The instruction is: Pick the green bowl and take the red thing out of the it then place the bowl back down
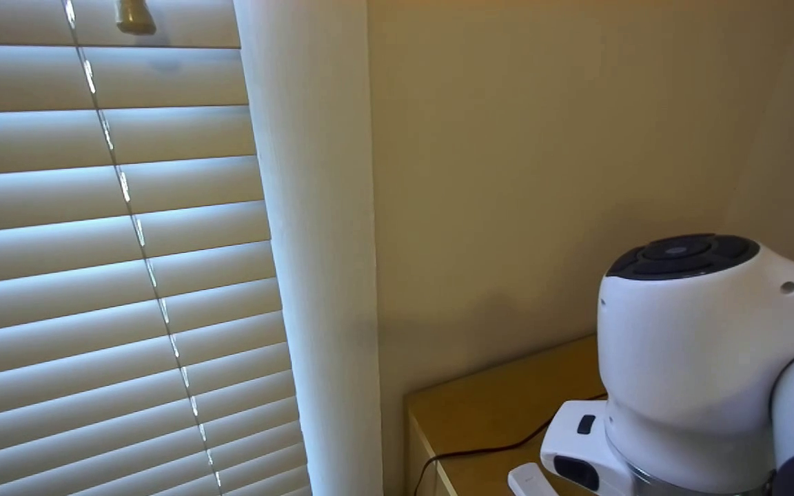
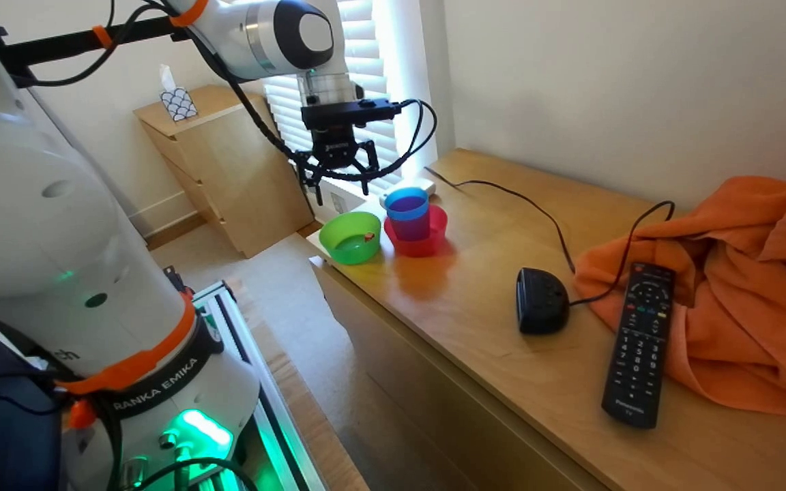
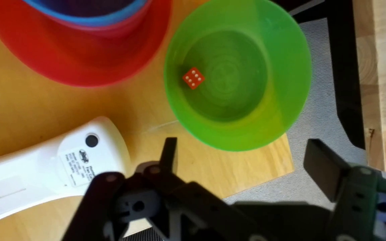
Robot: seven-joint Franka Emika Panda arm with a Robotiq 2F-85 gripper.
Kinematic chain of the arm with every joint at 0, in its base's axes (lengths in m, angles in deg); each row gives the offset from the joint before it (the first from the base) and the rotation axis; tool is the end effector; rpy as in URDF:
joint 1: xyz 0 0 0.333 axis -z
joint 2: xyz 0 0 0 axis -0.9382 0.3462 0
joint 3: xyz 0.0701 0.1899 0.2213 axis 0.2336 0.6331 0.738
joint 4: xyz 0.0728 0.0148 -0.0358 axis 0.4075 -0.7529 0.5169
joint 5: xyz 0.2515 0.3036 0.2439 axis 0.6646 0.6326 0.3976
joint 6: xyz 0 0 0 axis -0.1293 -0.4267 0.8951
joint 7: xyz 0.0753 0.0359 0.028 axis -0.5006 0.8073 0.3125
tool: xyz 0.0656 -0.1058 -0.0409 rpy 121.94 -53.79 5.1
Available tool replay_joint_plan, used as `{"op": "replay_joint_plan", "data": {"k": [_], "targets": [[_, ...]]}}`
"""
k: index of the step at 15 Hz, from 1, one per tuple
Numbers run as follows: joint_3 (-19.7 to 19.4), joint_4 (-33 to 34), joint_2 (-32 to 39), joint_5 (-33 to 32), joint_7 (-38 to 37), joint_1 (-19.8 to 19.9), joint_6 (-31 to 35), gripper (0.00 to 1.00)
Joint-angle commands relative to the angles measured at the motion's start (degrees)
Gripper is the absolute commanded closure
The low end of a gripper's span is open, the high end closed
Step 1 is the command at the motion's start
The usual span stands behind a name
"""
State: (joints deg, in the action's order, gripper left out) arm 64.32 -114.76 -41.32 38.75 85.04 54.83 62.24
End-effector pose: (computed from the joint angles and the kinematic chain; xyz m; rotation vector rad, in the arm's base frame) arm 0.4001 0.2223 0.1421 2.4011 1.9816 -0.3622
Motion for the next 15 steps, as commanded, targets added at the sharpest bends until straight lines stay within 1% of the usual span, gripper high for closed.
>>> {"op": "replay_joint_plan", "data": {"k": [1, 2, 3, 4, 6, 8, 10, 12, 13, 14, 15], "targets": [[0.0, 0.4, 0.3, 0.0, 0.0, 0.5, -0.1, 0.01], [-0.1, 0.7, 0.5, 0.0, 0.0, 0.8, -0.1, 0.0], [-0.7, 1.0, 1.4, -3.2, -1.7, 1.2, 1.4, 0.0], [-0.9, 1.1, 2.3, -4.4, 0.6, 1.6, 2.8, 0.0], [-1.1, 1.2, 3.6, -5.6, 3.8, 2.1, 3.0, 0.0], [-1.6, 1.1, 4.9, -6.9, 6.2, 2.8, 3.6, 0.04], [-2.0, 1.1, 6.2, -9.0, 7.1, 3.5, 5.0, 0.14], [-2.4, 1.5, 7.2, -11.2, 6.8, 3.9, 6.1, 0.16], [-2.6, 1.6, 7.8, -11.9, 6.9, 4.2, 6.8, 0.2], [-2.6, 1.8, 8.4, -12.2, 7.1, 4.4, 7.2, 0.23], [-2.5, 1.9, 8.9, -12.3, 7.5, 4.5, 7.4, 0.41]]}}
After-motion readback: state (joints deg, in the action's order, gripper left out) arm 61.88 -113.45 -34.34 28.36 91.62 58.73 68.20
